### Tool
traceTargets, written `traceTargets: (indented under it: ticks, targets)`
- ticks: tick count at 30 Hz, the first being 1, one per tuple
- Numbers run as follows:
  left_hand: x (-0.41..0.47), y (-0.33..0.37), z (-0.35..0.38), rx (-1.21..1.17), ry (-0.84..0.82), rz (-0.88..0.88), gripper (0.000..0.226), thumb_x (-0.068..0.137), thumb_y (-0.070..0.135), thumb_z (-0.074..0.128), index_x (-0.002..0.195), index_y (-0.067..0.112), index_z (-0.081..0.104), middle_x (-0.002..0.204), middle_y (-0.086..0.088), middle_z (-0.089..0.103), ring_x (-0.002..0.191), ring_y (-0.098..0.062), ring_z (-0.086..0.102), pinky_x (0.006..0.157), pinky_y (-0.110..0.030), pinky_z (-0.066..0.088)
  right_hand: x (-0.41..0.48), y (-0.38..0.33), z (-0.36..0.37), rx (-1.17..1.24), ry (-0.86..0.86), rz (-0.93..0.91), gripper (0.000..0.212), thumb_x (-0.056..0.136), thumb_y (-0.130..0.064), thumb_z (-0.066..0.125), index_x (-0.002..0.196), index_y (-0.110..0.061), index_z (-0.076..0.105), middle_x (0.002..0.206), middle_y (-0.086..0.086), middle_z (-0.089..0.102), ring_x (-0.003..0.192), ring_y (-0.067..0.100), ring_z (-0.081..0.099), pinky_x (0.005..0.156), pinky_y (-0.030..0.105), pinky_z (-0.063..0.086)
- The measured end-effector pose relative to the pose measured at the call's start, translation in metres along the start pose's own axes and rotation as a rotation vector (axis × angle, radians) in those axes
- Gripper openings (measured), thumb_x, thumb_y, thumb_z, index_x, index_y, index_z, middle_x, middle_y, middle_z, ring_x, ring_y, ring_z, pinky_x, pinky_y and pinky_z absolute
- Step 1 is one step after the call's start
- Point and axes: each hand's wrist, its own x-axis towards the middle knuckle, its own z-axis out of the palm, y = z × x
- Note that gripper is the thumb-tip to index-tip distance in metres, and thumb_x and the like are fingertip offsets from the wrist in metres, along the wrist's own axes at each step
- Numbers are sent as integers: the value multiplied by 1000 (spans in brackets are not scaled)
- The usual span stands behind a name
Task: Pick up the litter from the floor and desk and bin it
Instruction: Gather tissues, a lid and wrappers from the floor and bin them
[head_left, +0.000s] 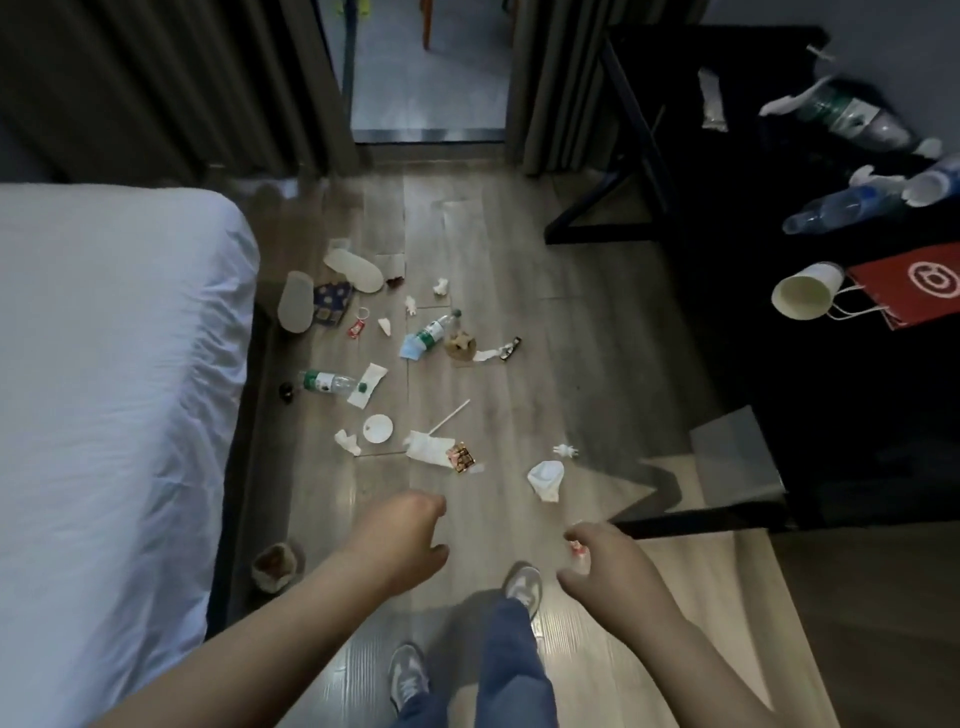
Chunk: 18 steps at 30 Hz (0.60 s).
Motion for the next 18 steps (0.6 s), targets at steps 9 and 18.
traceTargets:
  ticks: [9, 18]
  targets:
    - [153, 32, 39, 13, -27, 53, 42, 89, 38, 55, 127, 22, 50, 123, 3, 59, 110, -16, 57, 87, -26, 45, 123, 89, 5, 111, 14, 161, 49, 83, -30, 61, 131, -24, 54, 131, -5, 54, 116, 10, 53, 93, 19, 42]
    - [322, 6, 157, 107, -139, 141, 36, 89, 34, 56, 121, 18, 53, 118, -1, 60, 108, -19, 58, 88, -30, 49, 262, 184, 109, 232, 60, 362, 49, 83, -25, 66, 130, -19, 55, 122, 5, 58, 107, 18, 57, 79, 20, 40]
